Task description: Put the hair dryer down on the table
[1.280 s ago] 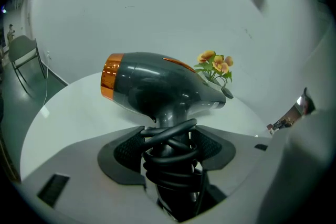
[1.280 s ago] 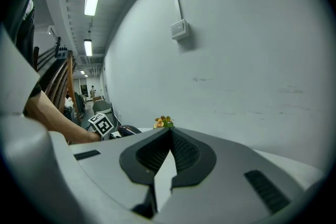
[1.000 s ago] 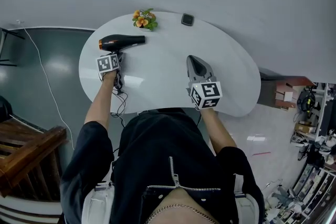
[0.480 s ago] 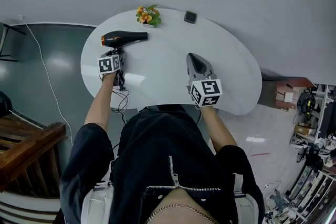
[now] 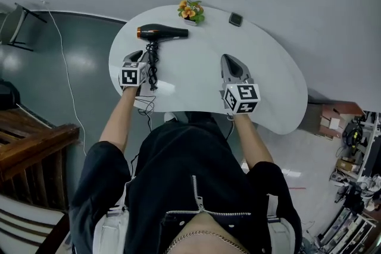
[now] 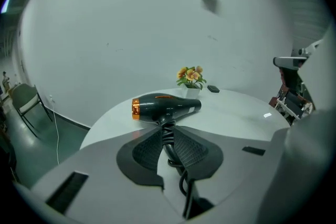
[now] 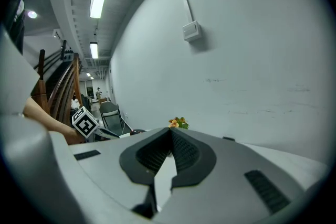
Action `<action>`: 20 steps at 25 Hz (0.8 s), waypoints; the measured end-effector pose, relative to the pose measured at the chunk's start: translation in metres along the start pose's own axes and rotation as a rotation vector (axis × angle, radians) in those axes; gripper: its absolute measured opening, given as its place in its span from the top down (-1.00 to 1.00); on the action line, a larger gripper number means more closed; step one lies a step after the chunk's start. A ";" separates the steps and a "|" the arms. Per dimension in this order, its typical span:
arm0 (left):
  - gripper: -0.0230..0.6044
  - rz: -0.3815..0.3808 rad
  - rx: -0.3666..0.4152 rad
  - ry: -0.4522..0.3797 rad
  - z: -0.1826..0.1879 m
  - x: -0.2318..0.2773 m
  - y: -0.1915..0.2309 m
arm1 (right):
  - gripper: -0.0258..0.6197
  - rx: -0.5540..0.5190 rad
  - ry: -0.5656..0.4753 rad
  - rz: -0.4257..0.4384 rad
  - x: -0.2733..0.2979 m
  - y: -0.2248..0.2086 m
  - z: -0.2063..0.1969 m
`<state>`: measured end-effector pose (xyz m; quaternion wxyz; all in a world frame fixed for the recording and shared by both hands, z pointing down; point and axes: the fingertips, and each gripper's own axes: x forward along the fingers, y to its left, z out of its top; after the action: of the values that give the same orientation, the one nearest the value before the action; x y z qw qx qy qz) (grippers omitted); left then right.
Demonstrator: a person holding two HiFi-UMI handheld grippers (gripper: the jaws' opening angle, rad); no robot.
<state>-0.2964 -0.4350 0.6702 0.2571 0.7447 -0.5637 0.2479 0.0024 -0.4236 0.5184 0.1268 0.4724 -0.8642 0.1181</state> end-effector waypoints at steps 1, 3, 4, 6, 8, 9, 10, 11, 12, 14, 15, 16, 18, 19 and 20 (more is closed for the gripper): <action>0.71 0.005 0.011 -0.023 0.003 -0.008 -0.001 | 0.90 -0.003 -0.007 0.006 0.001 0.004 0.001; 0.80 0.007 0.026 -0.069 0.011 -0.027 -0.006 | 0.91 -0.007 -0.022 0.016 0.000 0.013 0.005; 0.81 0.005 0.031 -0.091 0.015 -0.038 -0.008 | 0.90 -0.008 -0.030 0.020 0.000 0.017 0.008; 0.81 0.002 0.036 -0.133 0.024 -0.058 -0.012 | 0.91 -0.008 -0.049 0.027 0.000 0.025 0.013; 0.81 0.002 0.038 -0.177 0.033 -0.077 -0.014 | 0.91 -0.005 -0.069 0.033 -0.001 0.032 0.018; 0.81 0.002 0.042 -0.197 0.036 -0.086 -0.015 | 0.91 -0.005 -0.080 0.036 -0.002 0.036 0.020; 0.81 0.002 0.049 -0.217 0.040 -0.095 -0.017 | 0.91 -0.007 -0.090 0.038 -0.004 0.040 0.022; 0.81 0.003 0.059 -0.238 0.044 -0.105 -0.018 | 0.91 -0.011 -0.100 0.040 -0.005 0.043 0.025; 0.81 0.005 0.070 -0.260 0.049 -0.114 -0.020 | 0.91 -0.015 -0.109 0.042 -0.005 0.047 0.028; 0.82 0.013 0.096 -0.303 0.061 -0.132 -0.022 | 0.91 -0.024 -0.126 0.046 -0.006 0.053 0.034; 0.82 0.018 0.110 -0.323 0.067 -0.141 -0.023 | 0.91 -0.027 -0.135 0.048 -0.006 0.055 0.037; 0.81 0.023 0.124 -0.341 0.072 -0.149 -0.025 | 0.91 -0.029 -0.144 0.048 -0.006 0.057 0.040; 0.82 0.030 0.141 -0.377 0.082 -0.164 -0.028 | 0.91 -0.031 -0.161 0.047 -0.008 0.061 0.044; 0.82 0.031 0.143 -0.393 0.086 -0.171 -0.030 | 0.91 -0.033 -0.167 0.047 -0.010 0.064 0.045; 0.81 0.031 0.142 -0.408 0.088 -0.177 -0.031 | 0.91 -0.035 -0.172 0.048 -0.012 0.066 0.046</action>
<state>-0.3019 -0.3603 0.4847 0.0807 0.7869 -0.5967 0.1351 -0.0521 -0.3944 0.4660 0.0577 0.4577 -0.8849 0.0649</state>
